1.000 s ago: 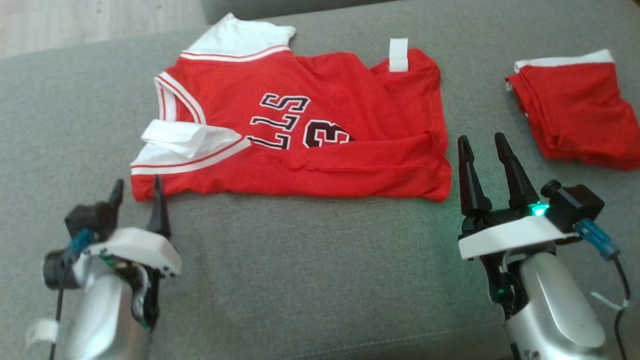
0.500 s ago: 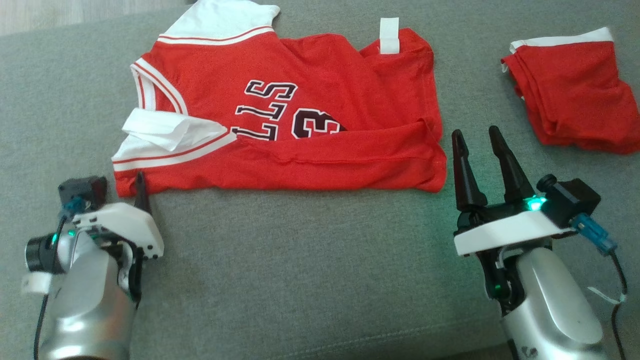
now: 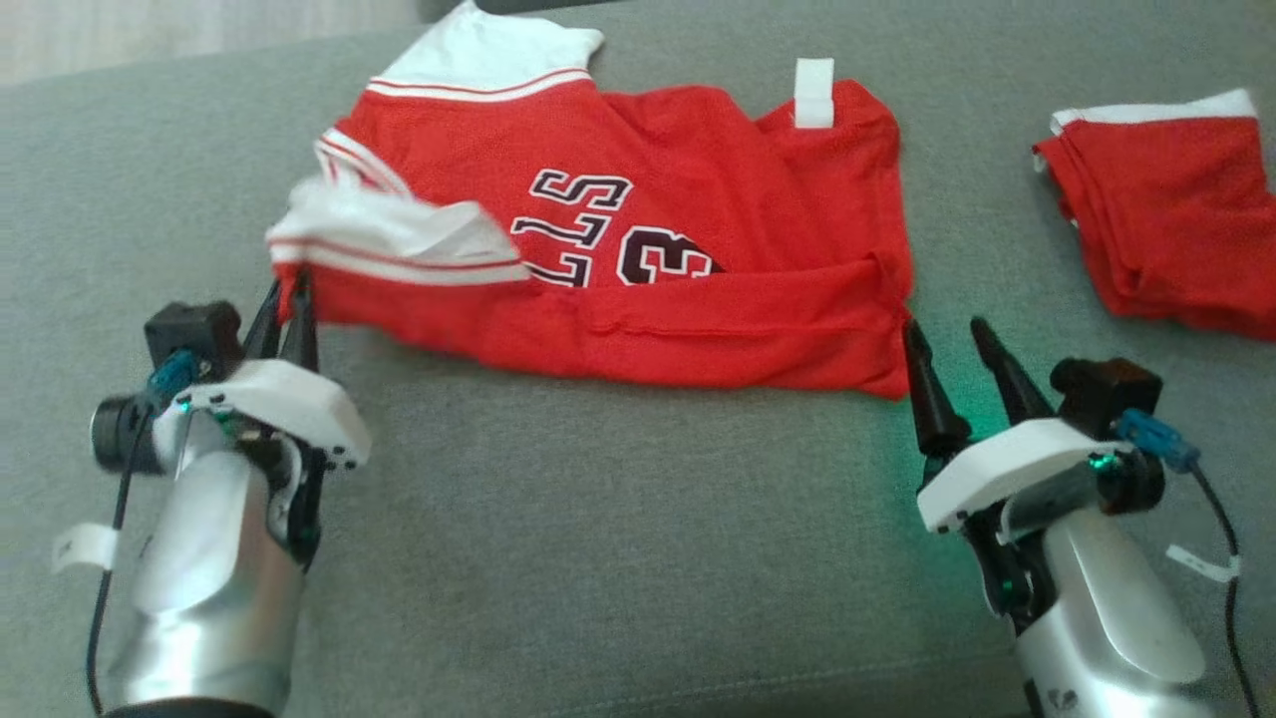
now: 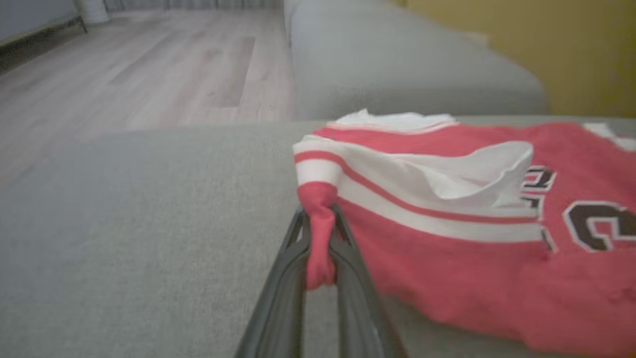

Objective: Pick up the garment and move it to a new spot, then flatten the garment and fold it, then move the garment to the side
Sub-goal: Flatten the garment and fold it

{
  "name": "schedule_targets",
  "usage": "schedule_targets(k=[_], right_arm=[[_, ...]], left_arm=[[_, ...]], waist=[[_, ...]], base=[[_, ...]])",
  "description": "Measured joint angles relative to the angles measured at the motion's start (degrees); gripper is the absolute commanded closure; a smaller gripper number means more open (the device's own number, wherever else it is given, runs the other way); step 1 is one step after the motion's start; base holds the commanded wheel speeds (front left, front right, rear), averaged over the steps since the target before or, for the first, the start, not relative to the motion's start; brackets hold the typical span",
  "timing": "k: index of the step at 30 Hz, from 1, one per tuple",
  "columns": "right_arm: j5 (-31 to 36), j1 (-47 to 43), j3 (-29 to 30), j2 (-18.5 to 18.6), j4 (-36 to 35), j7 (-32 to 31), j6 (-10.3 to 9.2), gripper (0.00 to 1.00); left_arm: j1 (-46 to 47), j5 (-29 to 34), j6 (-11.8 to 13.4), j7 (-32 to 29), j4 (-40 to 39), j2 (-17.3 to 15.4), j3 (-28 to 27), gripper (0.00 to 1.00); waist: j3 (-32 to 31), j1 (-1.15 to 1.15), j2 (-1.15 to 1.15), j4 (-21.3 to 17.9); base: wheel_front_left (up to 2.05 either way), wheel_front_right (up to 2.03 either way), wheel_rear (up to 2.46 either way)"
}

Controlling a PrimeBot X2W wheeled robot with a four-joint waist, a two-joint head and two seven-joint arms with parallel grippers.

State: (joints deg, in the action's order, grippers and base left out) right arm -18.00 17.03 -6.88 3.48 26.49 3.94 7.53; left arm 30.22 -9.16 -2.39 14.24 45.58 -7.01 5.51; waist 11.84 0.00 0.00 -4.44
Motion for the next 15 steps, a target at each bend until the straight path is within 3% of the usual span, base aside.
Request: schedule_targets(k=[6,15], right_arm=[[-3.60,0.02,0.18,-0.01,6.89,-3.25,0.00,0.00],[-8.03,5.48,-0.64,0.00,16.23,-3.18,0.00,0.00]], left_arm=[[-6.40,0.87,-0.19,0.04,-13.97,1.63,0.04,1.00],[-9.10,1.60,-1.23,0.04,-16.75,2.45,1.32,1.00]], waist=[[-1.28,0.00,0.00,2.68],[-0.84,0.00,0.00,5.07]], base=[[0.00,0.00,0.00],[0.00,0.00,0.00]])
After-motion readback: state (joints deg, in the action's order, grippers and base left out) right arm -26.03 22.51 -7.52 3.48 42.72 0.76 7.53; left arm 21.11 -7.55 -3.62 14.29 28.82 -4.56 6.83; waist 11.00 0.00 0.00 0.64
